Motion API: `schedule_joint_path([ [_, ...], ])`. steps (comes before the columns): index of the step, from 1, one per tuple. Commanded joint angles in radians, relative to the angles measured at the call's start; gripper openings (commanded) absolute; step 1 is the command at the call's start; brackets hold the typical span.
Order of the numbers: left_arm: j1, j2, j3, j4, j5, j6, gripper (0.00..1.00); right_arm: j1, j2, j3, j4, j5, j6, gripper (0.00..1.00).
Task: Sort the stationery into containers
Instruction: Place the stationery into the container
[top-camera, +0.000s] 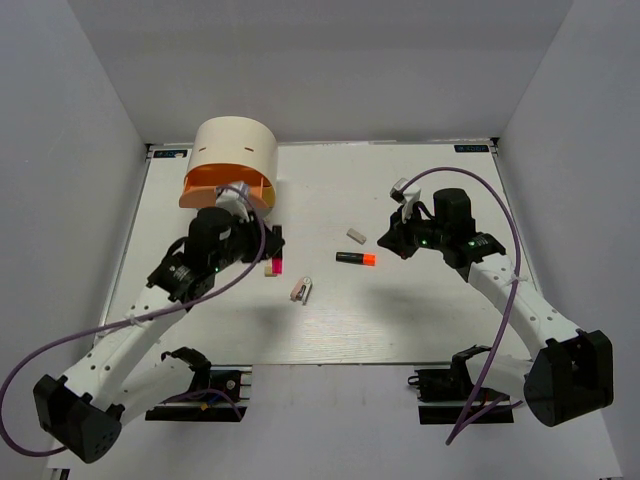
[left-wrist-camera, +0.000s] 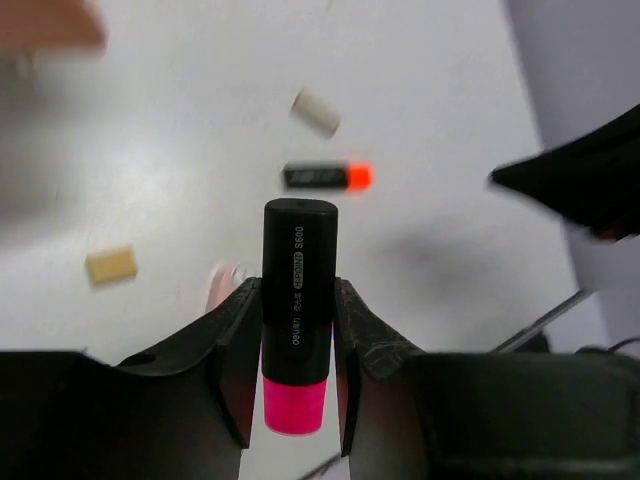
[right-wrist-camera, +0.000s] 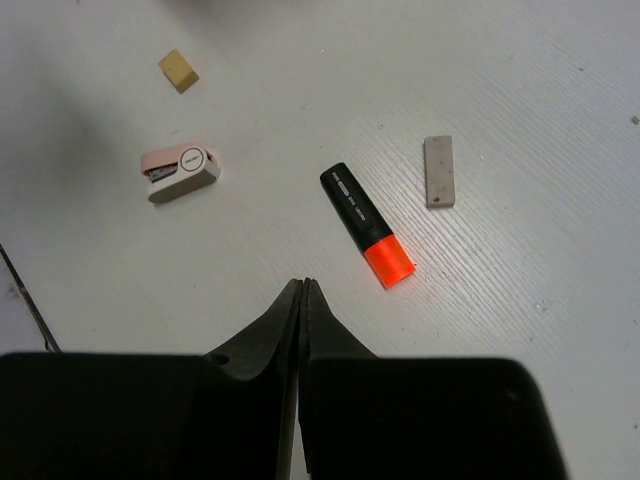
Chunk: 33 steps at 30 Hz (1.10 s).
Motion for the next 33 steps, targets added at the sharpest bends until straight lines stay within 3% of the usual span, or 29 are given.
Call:
schedule_joint_path([
  [1,-0.005,0.067,0.146,0.153,-0.052,-0.004,0.08,-0.001,-0.006,0.007,0.039,-0.023,-0.008,0.02],
  [5,-0.005,0.167,0.274,0.214,-0.173,-0.057,0.09,-0.002,-0.001,0.014,0.042,-0.028,0.016,0.04],
  [9,0.004,0.204,0.309,0.310,-0.349,-0.116,0.07,0.001,-0.006,0.017,0.047,-0.026,0.021,0.05],
  [17,0.024,0.233,0.285,0.470,-0.679,-0.199,0.07,0.002,-0.016,-0.004,0.053,-0.026,0.015,0.06],
  [26,0.042,0.296,0.276,0.537,-0.819,-0.119,0.08,0.001,-0.018,-0.013,0.061,-0.035,0.019,0.08],
  [33,0.090,0.334,0.253,0.581,-0.841,-0.084,0.09,-0.002,-0.027,-0.013,0.056,-0.031,0.013,0.09],
])
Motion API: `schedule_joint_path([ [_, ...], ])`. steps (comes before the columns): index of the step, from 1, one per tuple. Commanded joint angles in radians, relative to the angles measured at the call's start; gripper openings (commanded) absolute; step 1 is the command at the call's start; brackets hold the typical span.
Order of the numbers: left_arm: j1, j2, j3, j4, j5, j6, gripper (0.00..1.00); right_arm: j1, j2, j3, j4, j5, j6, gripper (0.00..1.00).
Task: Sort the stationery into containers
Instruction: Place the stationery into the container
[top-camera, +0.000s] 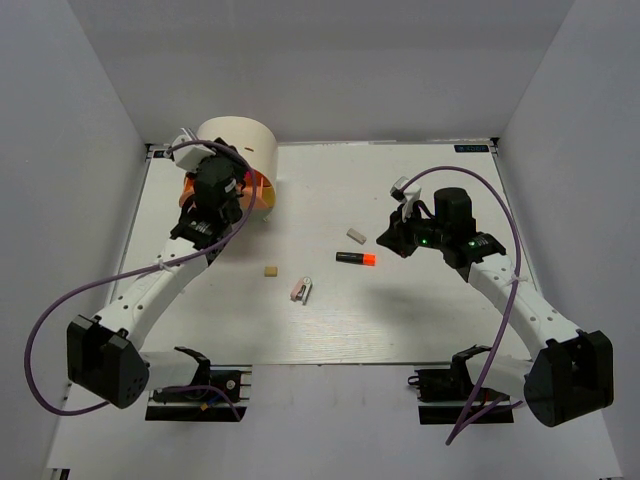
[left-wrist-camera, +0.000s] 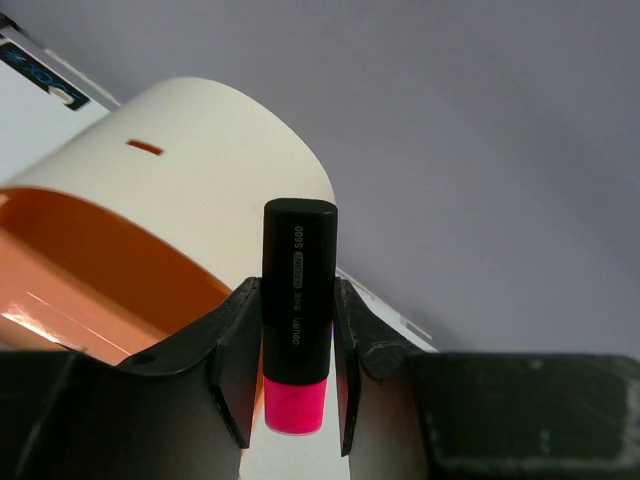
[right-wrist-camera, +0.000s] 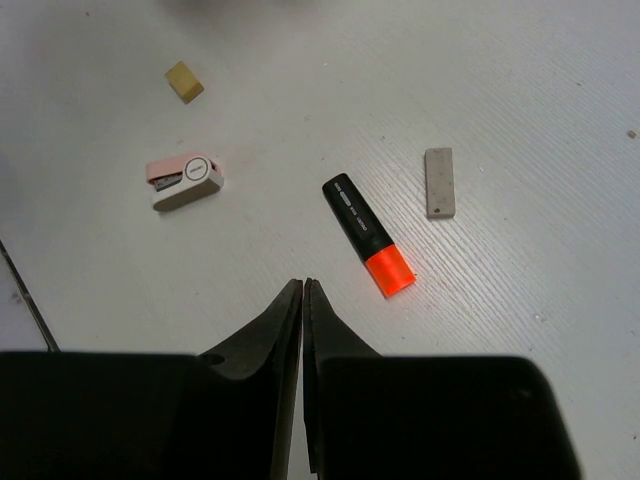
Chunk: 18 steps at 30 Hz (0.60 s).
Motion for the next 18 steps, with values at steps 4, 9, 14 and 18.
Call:
schedule_joint_path([
  [4,0.049,0.017,-0.014,0.056,-0.028,0.059,0.12,-0.002,-0.027,-0.015,0.033,-0.020,0.005,0.10],
  [9,0.067,0.039,-0.032,0.038,-0.007,0.059,0.17,-0.002,-0.018,-0.001,0.033,-0.021,0.005,0.13],
  [14,0.076,0.039,-0.041,0.004,-0.007,0.059,0.46,-0.001,-0.014,-0.001,0.030,-0.023,-0.003,0.22],
  [18,0.076,0.029,-0.041,0.004,-0.016,0.050,0.63,0.001,-0.011,0.000,0.028,-0.026,-0.008,0.28],
])
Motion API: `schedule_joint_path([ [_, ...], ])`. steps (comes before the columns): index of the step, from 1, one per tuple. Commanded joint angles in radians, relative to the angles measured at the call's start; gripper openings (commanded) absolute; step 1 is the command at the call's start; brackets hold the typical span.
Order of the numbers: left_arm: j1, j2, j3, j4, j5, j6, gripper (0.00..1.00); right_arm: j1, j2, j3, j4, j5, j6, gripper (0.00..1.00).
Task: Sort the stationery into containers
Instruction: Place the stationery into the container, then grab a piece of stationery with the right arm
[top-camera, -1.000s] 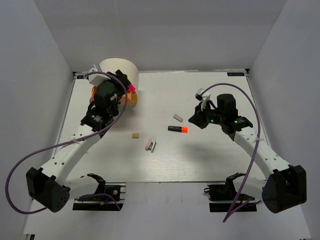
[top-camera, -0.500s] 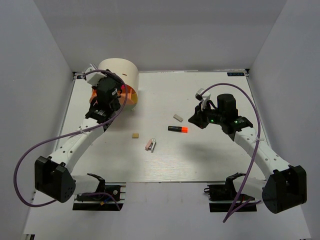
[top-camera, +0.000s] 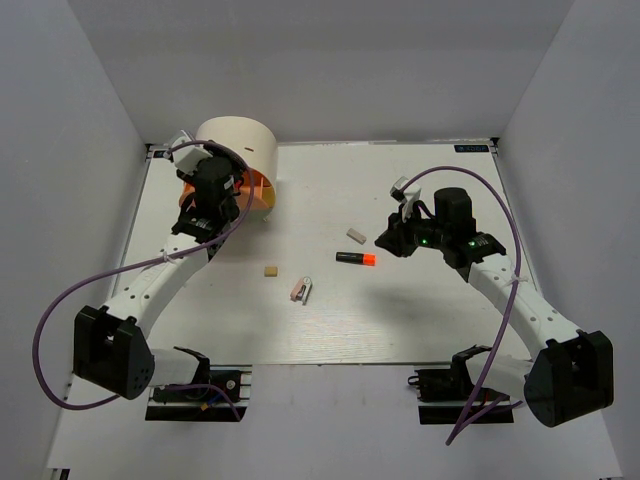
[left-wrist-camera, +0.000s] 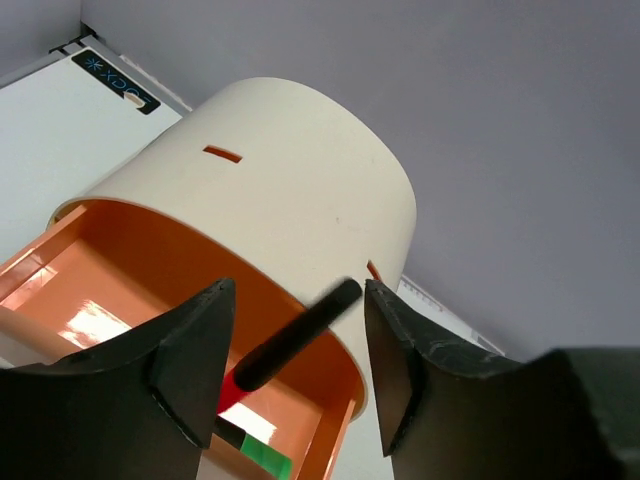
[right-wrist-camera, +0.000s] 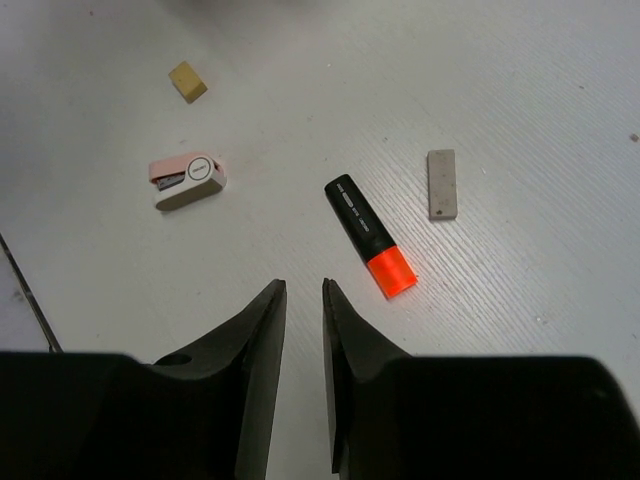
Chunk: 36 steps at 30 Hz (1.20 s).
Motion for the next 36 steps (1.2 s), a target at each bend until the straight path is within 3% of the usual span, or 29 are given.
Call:
schedule_joint_path([
  [1,0.013,-0.023,-0.010,-0.013,-0.006,0.000,0.65,-0.001,-0.009,0.000,0.027,-0.017,-0.003,0.28],
  [8,0.013,-0.043,0.011,-0.014,0.038,0.000,0.76,-0.005,0.005,0.002,0.015,0.000,-0.043,0.33],
  [10,0.004,-0.054,0.063,-0.023,0.066,0.066,0.80,0.004,0.009,-0.004,0.009,0.011,-0.077,0.35],
  [14,-0.007,-0.094,0.178,-0.133,0.202,0.140,0.90,0.007,0.061,0.013,-0.016,0.060,-0.144,0.43],
  [18,-0.007,-0.144,0.220,-0.251,0.323,0.149,0.94,0.021,0.150,0.076,-0.076,0.093,-0.183,0.52],
  [23,-0.007,-0.268,0.155,-0.400,0.498,0.149,0.95,0.050,0.216,0.045,-0.024,0.146,-0.253,0.62],
  [28,-0.007,-0.364,0.054,-0.575,0.563,0.111,0.95,0.068,0.288,-0.002,0.007,0.124,-0.353,0.70],
  [36,-0.007,-0.503,-0.133,-0.672,0.604,0.033,0.98,0.088,0.423,0.013,0.075,0.110,-0.477,0.72],
])
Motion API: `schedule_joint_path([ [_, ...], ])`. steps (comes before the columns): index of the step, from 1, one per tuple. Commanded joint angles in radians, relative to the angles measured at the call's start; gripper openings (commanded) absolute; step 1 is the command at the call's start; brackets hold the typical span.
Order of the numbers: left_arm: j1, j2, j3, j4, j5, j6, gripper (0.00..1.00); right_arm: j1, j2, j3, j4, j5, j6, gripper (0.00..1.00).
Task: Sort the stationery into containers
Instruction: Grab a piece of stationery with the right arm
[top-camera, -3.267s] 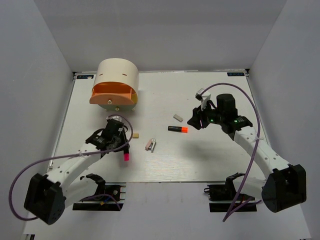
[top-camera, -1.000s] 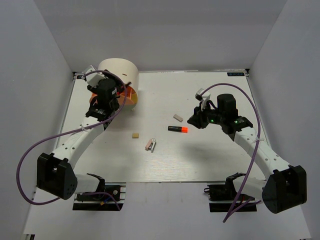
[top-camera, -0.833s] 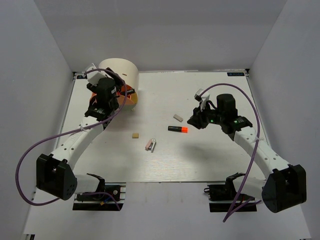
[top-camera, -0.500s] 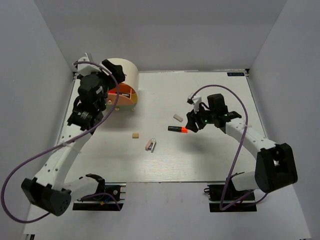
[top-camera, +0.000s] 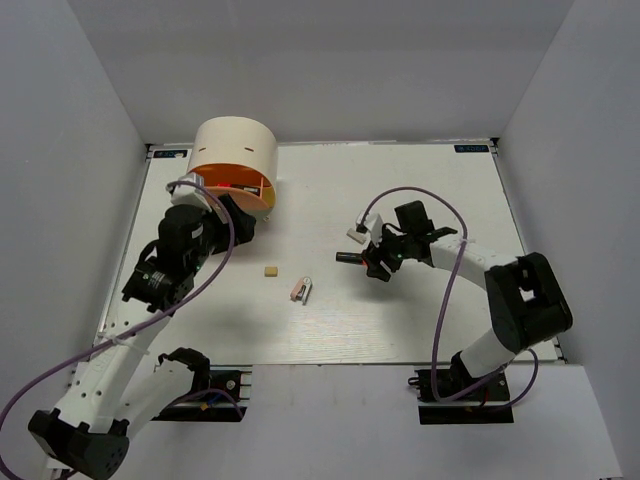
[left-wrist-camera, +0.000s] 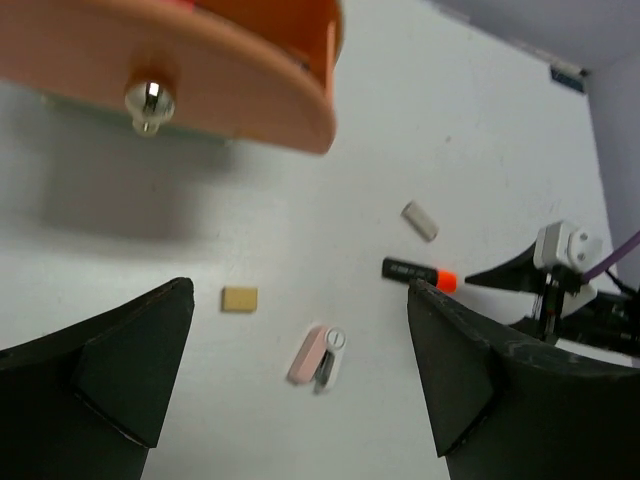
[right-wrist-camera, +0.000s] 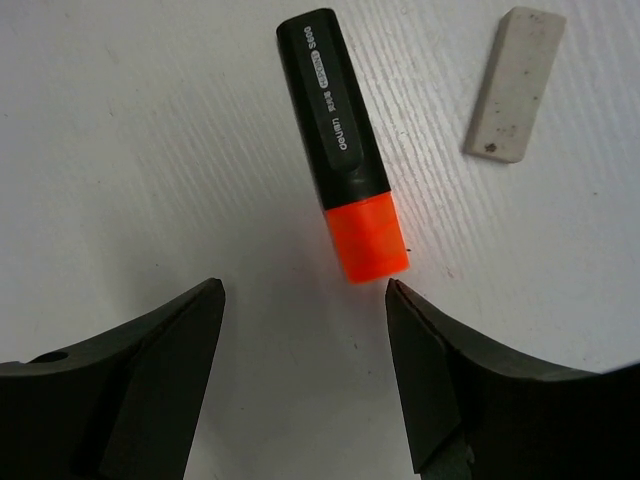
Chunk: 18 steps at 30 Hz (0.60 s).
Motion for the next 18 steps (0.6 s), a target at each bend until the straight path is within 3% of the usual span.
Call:
schedule_joint_path([
  [1,-0.003,-0.054,-0.040,-0.080,0.040,-0.038,0.98,0.011,0.039,0.036,0.060,-0.002,-0.059,0.72],
  [18,-0.003,-0.094,-0.125,-0.082,0.051,-0.060,0.98,0.033,0.137,0.125,0.069,0.003,-0.093,0.72],
])
